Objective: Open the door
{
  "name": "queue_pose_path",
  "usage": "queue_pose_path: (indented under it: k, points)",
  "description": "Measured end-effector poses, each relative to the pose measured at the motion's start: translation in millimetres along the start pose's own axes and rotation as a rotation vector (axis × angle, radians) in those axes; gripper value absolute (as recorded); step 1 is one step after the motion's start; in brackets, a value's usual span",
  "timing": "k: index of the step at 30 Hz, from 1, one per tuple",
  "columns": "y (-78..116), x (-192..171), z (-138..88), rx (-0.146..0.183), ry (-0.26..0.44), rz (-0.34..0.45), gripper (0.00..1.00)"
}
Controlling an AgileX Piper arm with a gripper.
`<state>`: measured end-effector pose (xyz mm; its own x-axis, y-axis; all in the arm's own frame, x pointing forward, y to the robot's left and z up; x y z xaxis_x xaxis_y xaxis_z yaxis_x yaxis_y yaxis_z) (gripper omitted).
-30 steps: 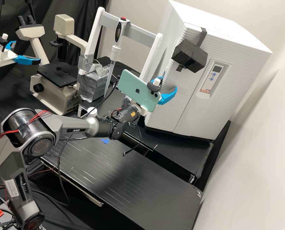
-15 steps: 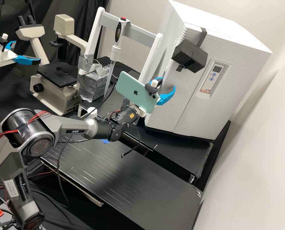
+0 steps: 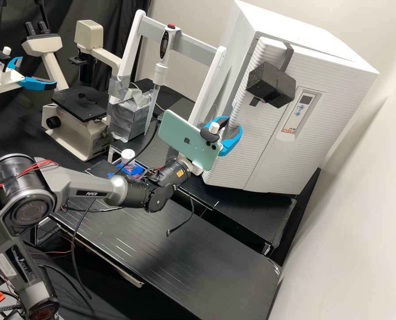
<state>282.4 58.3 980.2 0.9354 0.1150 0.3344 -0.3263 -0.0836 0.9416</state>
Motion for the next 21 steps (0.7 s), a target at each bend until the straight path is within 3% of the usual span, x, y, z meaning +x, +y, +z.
queue_pose_path:
  k: [7, 15, 16, 21]
  points:
    - [5.3, -13, 3, 0.007, 0.001, 0.029, 0.0]
    - [9.2, -29, 3, 0.044, -0.011, 0.071, 0.0]
    - [10.6, -32, 3, 0.052, -0.015, 0.079, 1.0]
    - [16.9, -51, 1, 0.081, -0.017, 0.116, 1.0]
